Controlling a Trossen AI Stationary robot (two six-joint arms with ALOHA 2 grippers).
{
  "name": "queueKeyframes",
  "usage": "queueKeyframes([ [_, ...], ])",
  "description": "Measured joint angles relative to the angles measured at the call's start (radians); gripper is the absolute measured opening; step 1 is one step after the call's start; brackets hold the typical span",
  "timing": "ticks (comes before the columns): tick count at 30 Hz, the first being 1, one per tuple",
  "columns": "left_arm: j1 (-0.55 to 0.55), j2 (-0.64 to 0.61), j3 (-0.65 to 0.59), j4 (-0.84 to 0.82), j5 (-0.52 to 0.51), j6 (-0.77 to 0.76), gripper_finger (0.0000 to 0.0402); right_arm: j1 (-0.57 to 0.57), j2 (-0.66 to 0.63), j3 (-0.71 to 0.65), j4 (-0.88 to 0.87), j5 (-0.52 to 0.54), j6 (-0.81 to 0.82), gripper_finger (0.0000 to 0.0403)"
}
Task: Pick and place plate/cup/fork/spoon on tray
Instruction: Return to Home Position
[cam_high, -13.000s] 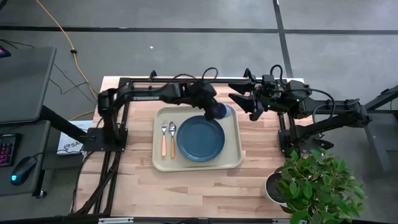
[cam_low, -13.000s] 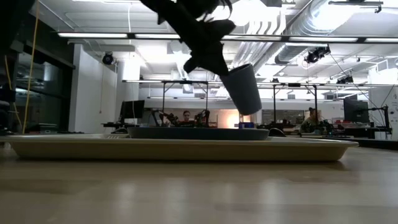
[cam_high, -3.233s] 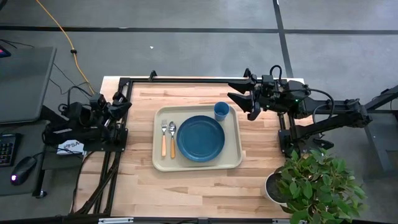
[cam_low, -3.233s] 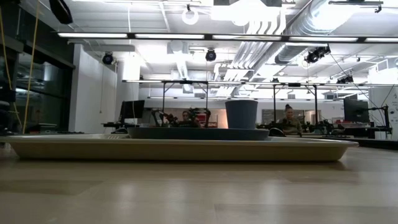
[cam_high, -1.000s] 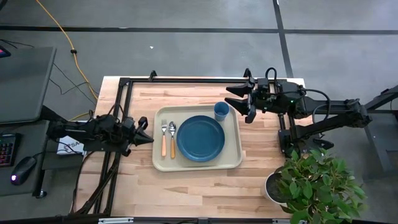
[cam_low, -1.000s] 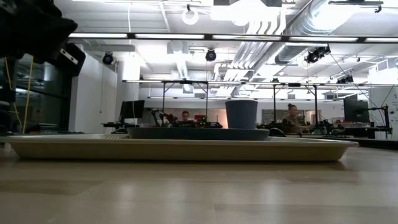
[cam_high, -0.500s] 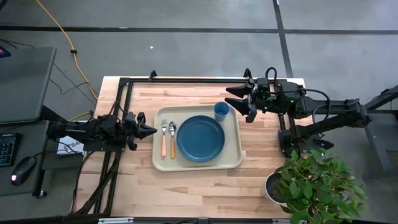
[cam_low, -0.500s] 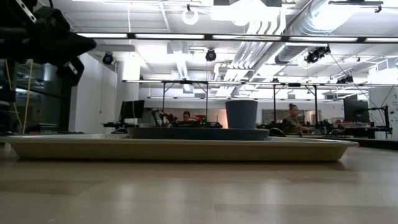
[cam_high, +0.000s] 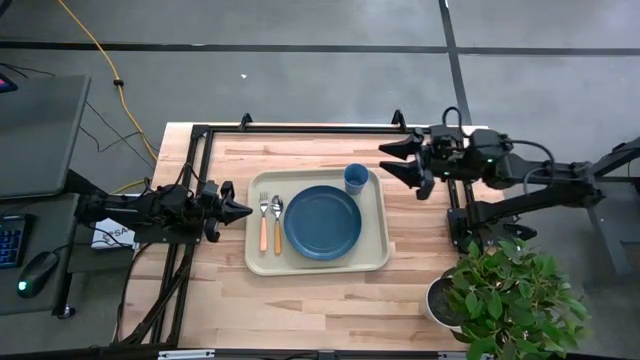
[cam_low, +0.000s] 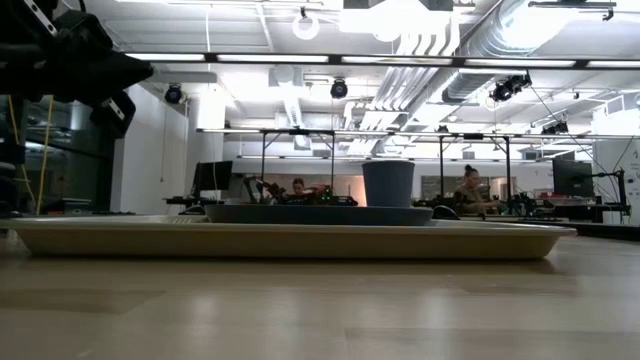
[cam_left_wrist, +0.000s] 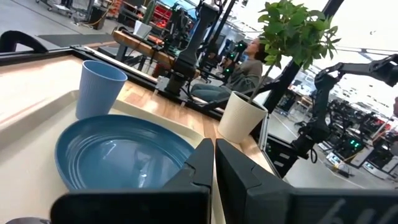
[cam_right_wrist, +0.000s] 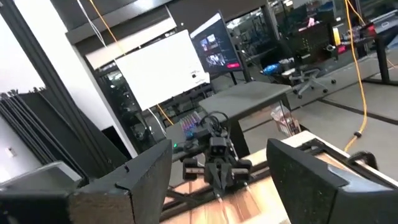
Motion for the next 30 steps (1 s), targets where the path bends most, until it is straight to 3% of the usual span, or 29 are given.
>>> queueKeyframes([
  [5,0.0,0.0,0.0,0.0,0.002,0.001,0.0001,0.0,-0.094,0.0,-0.14,0.0,-0.048,0.0209],
  [13,0.0,0.0,0.0,0.001,0.002,0.002,0.0001,0.0,-0.229,0.0,-0.371,-0.023,-0.098,0.0036],
  [15,0.0,0.0,0.0,0.001,0.002,0.001,0.0001,0.0,-0.26,0.0,-0.404,-0.049,-0.101,0.001],
  [21,0.0,0.0,0.0,0.001,0.001,0.002,0.0001,0.0,-0.397,-0.09,-0.385,-0.106,-0.072,0.0015],
  [30,0.0,0.0,0.0,0.001,0.001,0.001,0.0001,0.0,-0.67,-0.471,-0.107,-0.106,0.075,0.0001],
])
